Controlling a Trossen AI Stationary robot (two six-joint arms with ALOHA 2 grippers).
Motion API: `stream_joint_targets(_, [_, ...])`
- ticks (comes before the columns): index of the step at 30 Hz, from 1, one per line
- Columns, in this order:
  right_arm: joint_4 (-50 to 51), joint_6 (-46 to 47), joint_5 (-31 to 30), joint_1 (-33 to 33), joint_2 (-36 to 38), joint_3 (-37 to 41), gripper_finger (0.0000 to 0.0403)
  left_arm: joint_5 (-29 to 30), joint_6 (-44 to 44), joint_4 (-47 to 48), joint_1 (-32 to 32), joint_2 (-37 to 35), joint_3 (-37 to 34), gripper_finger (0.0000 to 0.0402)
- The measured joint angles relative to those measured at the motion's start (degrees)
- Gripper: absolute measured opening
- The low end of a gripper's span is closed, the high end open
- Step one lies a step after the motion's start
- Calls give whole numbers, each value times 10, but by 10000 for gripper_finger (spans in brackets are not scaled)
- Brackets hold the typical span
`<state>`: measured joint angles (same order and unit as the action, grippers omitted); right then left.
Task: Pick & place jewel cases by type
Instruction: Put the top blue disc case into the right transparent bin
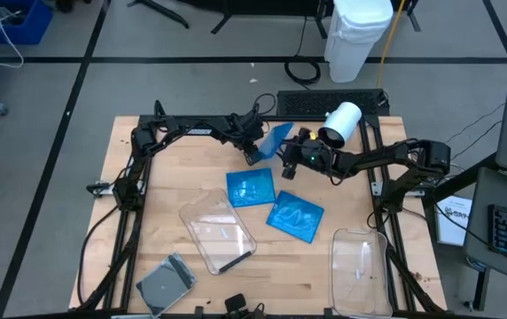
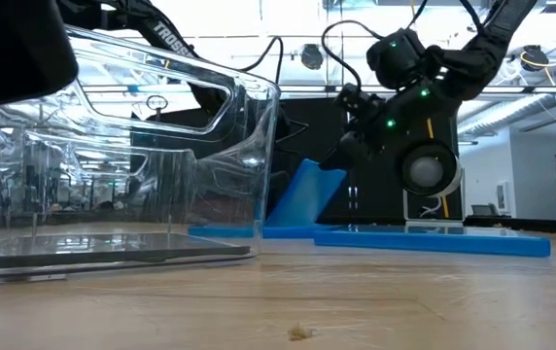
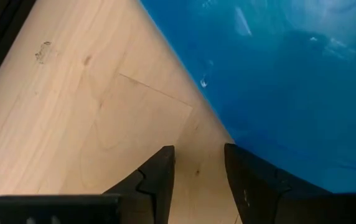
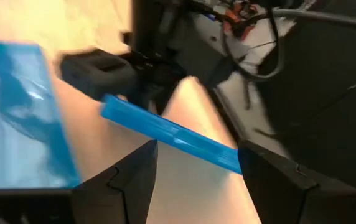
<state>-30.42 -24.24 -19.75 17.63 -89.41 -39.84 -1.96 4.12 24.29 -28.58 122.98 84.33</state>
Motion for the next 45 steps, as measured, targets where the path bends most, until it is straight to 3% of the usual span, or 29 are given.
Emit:
stream_joint_targets(10, [63,-119,-21,-4,-42,-48,215,3,1,-1,0,0,0,148])
stream_joint_targets(17, [70,-186,-116,-18,-111,-73,206,4,1,-1,0,0,0,147])
stream_joint_targets(20, [71,-189,-153,-29,-118,-77,157,5,2,-2,0,0,0,147])
stream_joint_targets(23, [86,-196,-166,-46,-113,-77,58,10,3,-2,-1,0,0,147])
stream_joint_targets(25, [99,-205,-167,-60,-100,-75,21,14,1,1,-3,-3,0,147])
stream_joint_targets(32, [150,-168,-200,-117,-30,-75,16,-18,14,10,4,-51,-1,147])
stream_joint_targets(37, [231,-76,-190,-155,59,-76,16,-74,29,13,22,-127,-1,147])
stream_joint_targets(45, [336,43,-192,-228,221,-78,16,-87,66,52,80,-267,-3,147])
